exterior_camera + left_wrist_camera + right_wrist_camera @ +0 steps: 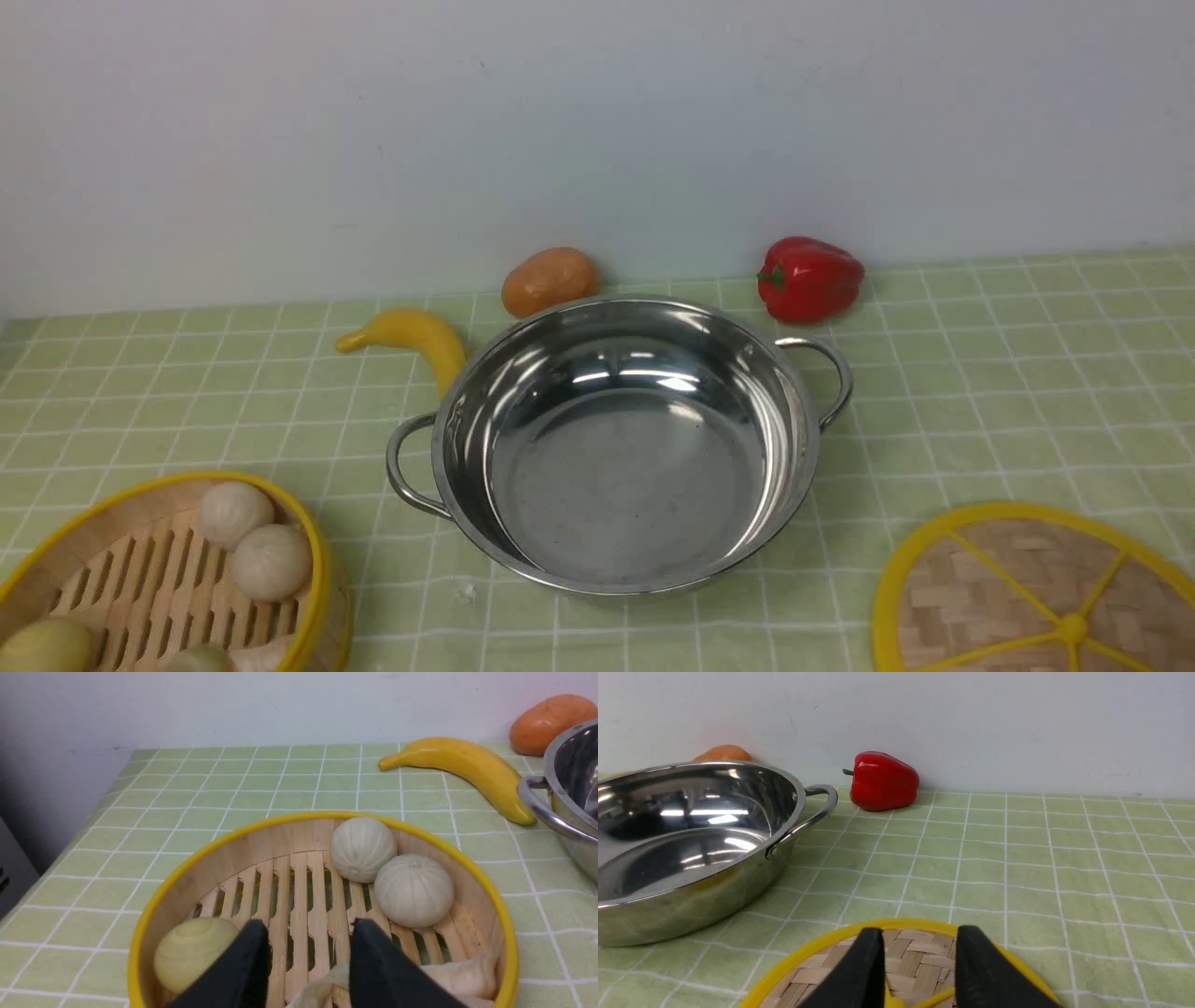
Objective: Place the steamer in the pot on the green tablecloth, and put the lid on the steamer.
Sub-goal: 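Grasp the rim of the steamer basket holding the buns with the left gripper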
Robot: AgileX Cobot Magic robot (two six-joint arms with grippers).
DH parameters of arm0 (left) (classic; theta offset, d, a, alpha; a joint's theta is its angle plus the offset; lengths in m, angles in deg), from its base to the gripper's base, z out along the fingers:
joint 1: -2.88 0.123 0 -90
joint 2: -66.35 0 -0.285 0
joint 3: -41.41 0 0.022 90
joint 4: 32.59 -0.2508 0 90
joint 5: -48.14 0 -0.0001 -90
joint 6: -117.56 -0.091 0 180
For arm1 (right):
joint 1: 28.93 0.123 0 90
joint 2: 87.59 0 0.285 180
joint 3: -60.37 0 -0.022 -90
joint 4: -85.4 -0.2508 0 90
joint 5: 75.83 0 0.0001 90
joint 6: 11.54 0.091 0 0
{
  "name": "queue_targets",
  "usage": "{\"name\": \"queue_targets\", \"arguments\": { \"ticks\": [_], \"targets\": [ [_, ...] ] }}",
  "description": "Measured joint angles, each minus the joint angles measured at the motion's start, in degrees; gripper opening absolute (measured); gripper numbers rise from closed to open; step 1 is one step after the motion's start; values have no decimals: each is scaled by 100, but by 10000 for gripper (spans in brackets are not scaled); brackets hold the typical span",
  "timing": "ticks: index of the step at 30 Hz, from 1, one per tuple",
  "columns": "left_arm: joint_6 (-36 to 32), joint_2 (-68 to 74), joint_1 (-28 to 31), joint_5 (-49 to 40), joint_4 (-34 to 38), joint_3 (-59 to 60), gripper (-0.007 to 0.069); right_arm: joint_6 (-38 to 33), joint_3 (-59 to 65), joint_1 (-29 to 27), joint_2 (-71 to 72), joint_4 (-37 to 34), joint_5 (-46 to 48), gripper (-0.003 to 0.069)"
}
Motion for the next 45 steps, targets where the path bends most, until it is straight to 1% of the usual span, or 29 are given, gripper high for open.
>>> {"name": "queue_targets", "arguments": {
  "ticks": [34,36,41,42,44,45],
  "targets": [
    [0,0,0,19,0,0,243,0,0,0,0,0,0,239],
    [123,0,0,221,321,5,243,0,0,0,0,0,0,239],
    [655,0,0,853,1696,5,243,0,0,0,0,-6,0,239],
    [665,0,0,887,1778,5,243,0,0,0,0,-6,0,239],
    [760,0,0,1342,2274,5,243,0,0,0,0,-6,0,239],
    [772,0,0,1390,2314,5,243,0,0,0,0,-6,0,239]
  ]
}}
